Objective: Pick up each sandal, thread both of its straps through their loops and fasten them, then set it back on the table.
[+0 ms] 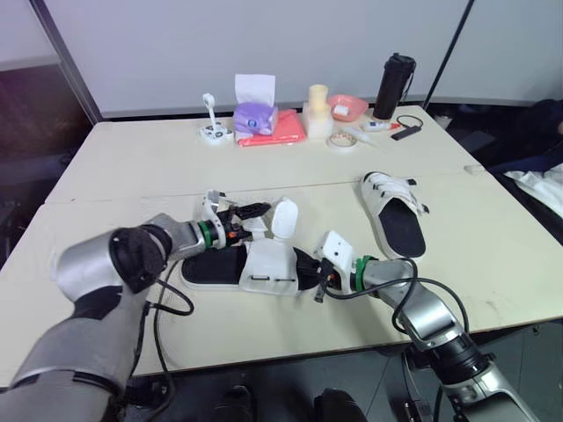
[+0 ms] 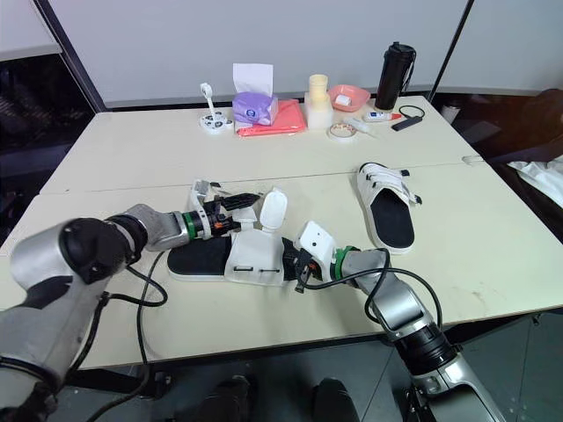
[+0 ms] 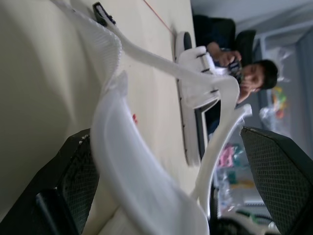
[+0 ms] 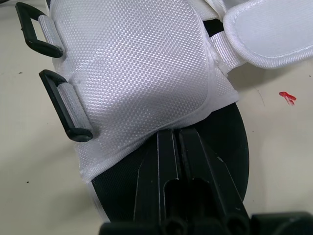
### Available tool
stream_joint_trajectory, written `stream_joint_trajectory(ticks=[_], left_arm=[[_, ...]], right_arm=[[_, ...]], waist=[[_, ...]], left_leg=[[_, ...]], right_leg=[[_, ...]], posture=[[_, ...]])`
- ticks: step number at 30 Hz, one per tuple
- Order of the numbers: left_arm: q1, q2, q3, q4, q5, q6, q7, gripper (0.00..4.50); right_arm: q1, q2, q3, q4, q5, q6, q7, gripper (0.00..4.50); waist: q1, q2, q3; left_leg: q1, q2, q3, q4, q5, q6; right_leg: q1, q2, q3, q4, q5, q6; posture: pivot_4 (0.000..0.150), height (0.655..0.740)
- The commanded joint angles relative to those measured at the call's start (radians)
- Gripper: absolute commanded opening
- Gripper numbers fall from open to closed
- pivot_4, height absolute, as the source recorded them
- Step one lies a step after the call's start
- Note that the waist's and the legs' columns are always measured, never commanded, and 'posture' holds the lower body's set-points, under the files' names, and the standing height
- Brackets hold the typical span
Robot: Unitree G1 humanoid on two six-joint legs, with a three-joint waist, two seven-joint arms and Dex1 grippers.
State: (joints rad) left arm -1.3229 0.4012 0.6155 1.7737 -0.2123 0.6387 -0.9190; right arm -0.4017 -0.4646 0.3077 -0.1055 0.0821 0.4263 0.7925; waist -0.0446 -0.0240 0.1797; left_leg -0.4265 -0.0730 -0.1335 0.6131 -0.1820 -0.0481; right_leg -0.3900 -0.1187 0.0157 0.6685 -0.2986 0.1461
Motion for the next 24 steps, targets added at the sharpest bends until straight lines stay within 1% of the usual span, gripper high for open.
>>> stream_joint_trajectory(ticks=[1,6,11,16,24], left_arm=[[0.056,-0.057,0.038,-0.244,-0.109,0.046,0.035,4.50],[0.144,-0.131,0.074,-0.496,-0.240,0.131,0.117,4.50],[0.197,-0.170,0.071,-0.663,-0.328,0.190,0.155,4.50],[0.226,-0.187,0.055,-0.742,-0.373,0.219,0.191,4.50],[0.250,-0.198,-0.017,-0.759,-0.369,0.221,0.218,4.50]], right_arm=[[0.019,-0.012,0.016,0.007,-0.022,0.026,0.000,0.07],[0.017,-0.011,0.018,0.005,-0.022,0.029,0.000,0.07],[0.020,-0.013,0.016,0.001,-0.022,0.033,-0.002,0.07],[0.025,-0.016,0.014,-0.006,-0.022,0.038,-0.004,0.07],[0.029,-0.011,0.016,-0.015,-0.020,0.043,-0.012,0.07]], waist=[[0.000,0.000,0.000],[0.001,0.000,0.000],[0.001,0.000,0.000],[0.003,0.000,0.000],[0.003,0.000,0.000]], left_leg=[[0.000,0.000,0.000,0.000,0.000,0.000],[0.000,0.000,0.000,0.000,0.000,0.000],[0.000,0.000,0.000,0.000,0.000,0.000],[0.000,0.000,0.000,0.000,0.000,0.000],[0.000,0.000,0.000,0.000,0.000,0.000]], right_leg=[[0.000,0.000,0.000,0.000,0.000,0.000],[0.000,0.000,0.001,0.000,0.000,0.000],[0.000,0.000,0.001,0.000,0.000,0.000],[0.000,0.000,0.001,0.000,0.000,-0.001],[0.001,0.000,0.001,-0.001,0.000,-0.001]], posture=[[0.150,0.7400],[0.150,0.7400],[0.150,0.7400],[0.150,0.7400],[0.150,0.7400]])
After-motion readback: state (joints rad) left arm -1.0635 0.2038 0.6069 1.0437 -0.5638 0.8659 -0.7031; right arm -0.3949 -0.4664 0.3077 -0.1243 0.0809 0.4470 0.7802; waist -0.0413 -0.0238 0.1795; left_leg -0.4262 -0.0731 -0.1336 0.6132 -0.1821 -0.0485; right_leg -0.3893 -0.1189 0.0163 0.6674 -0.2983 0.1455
